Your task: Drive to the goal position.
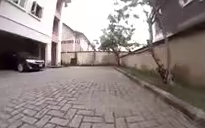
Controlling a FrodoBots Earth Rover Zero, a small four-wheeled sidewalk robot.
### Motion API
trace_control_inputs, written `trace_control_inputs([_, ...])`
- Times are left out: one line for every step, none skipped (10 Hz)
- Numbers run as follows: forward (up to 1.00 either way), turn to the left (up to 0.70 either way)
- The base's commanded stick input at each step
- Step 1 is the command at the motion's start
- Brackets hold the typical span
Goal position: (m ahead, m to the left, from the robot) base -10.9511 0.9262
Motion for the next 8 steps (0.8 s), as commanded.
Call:
trace_control_inputs([0.70,0.00])
trace_control_inputs([0.70,0.00])
trace_control_inputs([0.70,0.00])
trace_control_inputs([0.70,0.00])
trace_control_inputs([0.70,0.00])
trace_control_inputs([0.70,0.00])
trace_control_inputs([0.70,0.00])
trace_control_inputs([0.70,0.00])
